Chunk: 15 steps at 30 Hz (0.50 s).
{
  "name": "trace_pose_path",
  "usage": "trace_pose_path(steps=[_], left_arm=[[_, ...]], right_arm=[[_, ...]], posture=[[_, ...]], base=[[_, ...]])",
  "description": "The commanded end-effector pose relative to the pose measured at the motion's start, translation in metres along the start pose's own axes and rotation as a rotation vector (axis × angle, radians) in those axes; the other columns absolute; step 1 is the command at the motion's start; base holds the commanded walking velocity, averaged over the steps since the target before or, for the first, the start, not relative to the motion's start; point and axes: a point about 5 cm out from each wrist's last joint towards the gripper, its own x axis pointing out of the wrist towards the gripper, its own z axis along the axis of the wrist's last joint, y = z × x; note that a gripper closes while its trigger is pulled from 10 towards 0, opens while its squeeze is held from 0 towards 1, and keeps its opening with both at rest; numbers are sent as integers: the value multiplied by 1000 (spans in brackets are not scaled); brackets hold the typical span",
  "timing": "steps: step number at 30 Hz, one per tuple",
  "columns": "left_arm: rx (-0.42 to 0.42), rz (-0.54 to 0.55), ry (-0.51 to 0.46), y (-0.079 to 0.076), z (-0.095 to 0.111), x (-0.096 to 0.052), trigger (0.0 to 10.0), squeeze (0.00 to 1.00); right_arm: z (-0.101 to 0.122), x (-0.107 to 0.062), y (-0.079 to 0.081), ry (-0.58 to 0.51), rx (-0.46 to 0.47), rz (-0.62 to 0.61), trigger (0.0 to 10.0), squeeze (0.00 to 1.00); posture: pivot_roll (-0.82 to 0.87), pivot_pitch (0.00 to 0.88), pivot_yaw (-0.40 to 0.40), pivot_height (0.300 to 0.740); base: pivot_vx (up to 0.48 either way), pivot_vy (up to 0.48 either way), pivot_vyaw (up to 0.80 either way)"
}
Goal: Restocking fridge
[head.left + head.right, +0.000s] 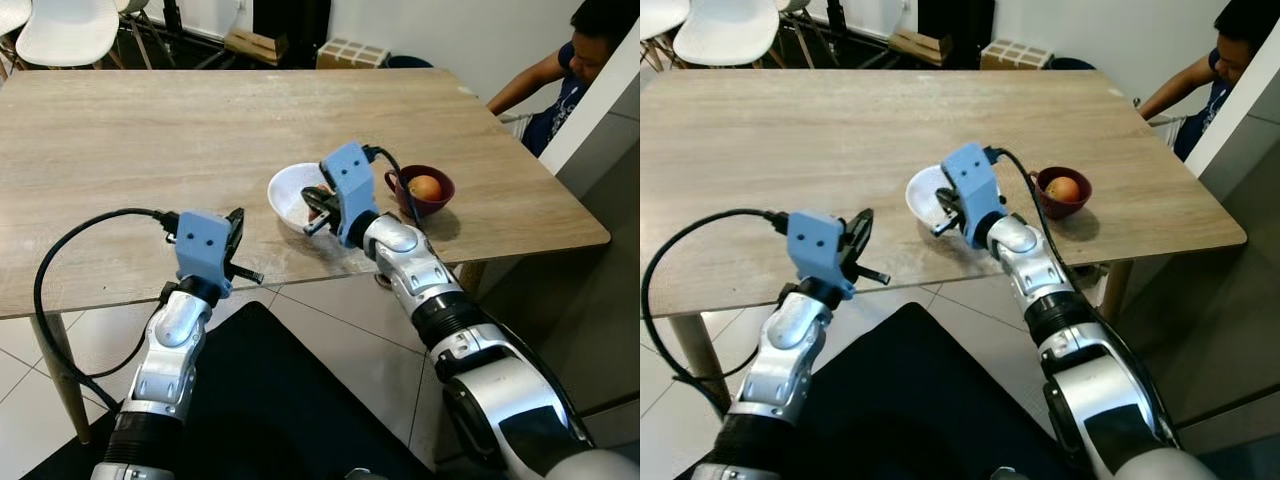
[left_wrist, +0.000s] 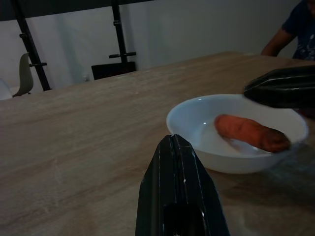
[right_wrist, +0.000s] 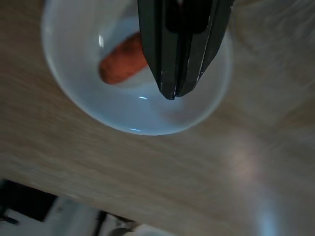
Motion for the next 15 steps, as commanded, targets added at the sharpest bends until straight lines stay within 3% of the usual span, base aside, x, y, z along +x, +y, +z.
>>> trace_pose_path(steps=[1, 9, 15], left_arm=[[14, 7, 8, 6, -1, 1, 10000, 0], [6, -14, 30, 14, -6, 11, 10000, 0], [9, 3, 101, 44, -9, 32, 10000, 0]], right_arm=[[-8, -4, -11, 15, 48, -50, 10000, 0], [-9, -4, -13, 10, 16, -51, 10000, 0], [-10, -6, -17, -12, 17, -74, 10000, 0]], posture=[[-66, 169, -73, 740], [-66, 184, -66, 740], [-72, 194, -51, 740]], base=[[0, 0, 0], [0, 0, 0], [0, 0, 0]])
